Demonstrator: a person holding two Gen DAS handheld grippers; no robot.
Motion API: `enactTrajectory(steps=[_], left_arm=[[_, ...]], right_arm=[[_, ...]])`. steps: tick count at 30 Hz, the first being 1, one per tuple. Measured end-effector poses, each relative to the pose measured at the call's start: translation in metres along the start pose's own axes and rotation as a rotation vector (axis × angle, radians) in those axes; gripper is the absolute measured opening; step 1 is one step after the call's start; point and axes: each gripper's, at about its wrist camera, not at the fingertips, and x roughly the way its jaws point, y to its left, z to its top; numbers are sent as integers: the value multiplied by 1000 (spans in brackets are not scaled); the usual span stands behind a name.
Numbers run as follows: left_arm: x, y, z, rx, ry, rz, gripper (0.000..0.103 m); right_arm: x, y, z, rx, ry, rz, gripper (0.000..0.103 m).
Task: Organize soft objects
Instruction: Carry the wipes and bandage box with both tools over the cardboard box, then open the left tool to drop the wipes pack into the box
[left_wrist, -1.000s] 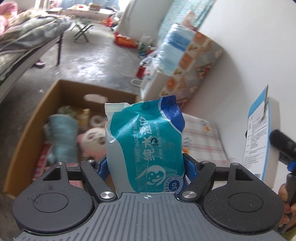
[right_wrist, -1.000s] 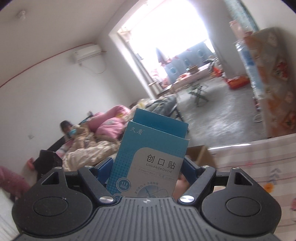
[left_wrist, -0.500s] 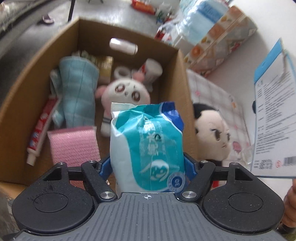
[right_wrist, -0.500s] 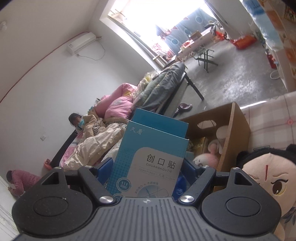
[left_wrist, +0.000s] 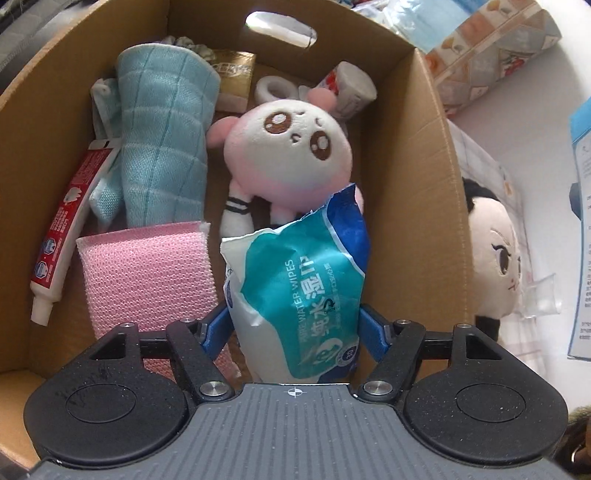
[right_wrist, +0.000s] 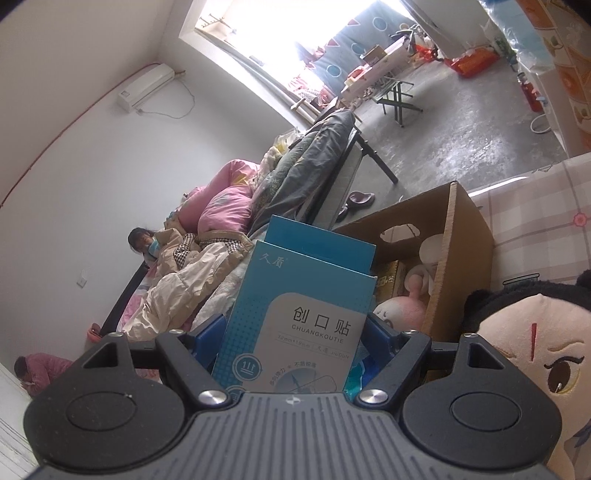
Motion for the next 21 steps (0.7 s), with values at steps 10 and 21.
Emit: enactTrajectory(steps=[10,21], left_arm=[[-8,12,13,16,43,13,68],[-2,-7,18,125,138,11,70]], right_arm=[[38,-1,-2,86,52,76,82],[45,-7,-4,104,51,49,82]])
